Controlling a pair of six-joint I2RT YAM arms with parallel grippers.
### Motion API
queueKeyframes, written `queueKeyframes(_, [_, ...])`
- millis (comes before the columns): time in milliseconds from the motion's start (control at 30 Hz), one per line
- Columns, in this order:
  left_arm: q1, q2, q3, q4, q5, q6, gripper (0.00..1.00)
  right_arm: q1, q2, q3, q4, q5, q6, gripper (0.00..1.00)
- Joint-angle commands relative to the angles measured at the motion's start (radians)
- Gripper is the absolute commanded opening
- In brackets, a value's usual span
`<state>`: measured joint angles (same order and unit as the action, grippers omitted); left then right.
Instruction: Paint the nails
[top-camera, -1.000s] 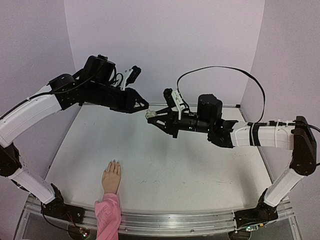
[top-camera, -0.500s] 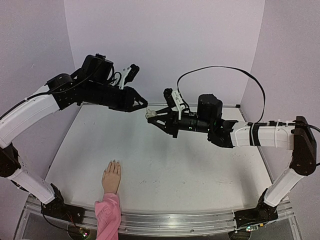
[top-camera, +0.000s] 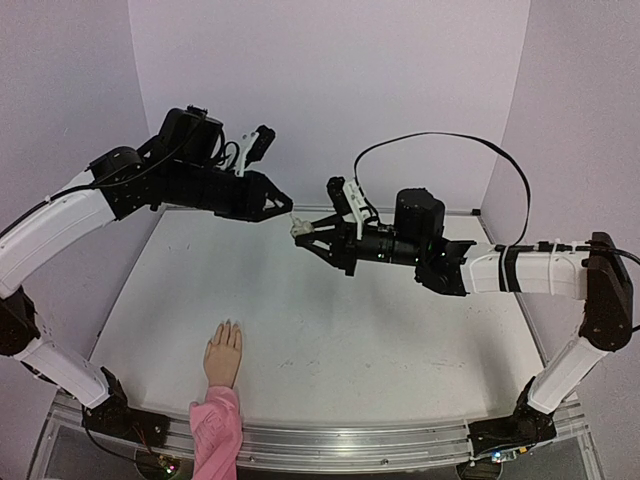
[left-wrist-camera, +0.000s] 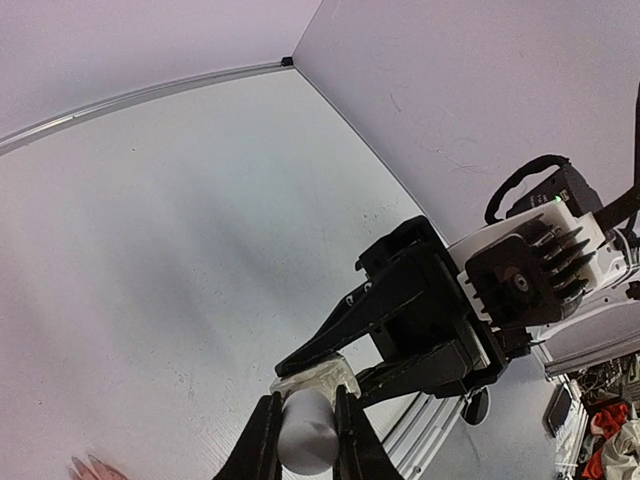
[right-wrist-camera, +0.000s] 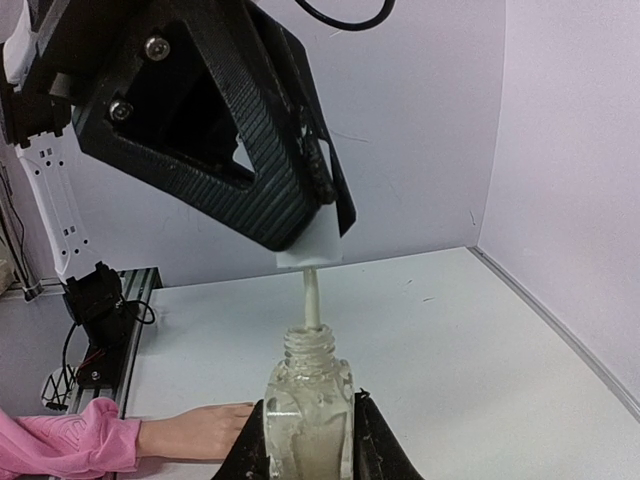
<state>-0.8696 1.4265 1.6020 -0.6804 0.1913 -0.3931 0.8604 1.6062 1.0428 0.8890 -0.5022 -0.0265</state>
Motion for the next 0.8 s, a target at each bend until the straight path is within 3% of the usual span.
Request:
queueKeyframes(0, [0.011, -0.05, -0.004, 0.029, -0.029, 0.007, 0.0, 0.007, -0.009, 0.026, 0.084, 0.0, -0.006, 0.0])
queueKeyframes(767, [0.02, -0.085, -0.023, 0.03, -0.034, 0.008, 0.0, 0.009, -0.021, 0.012, 0.103, 0.021, 0.0, 0.0])
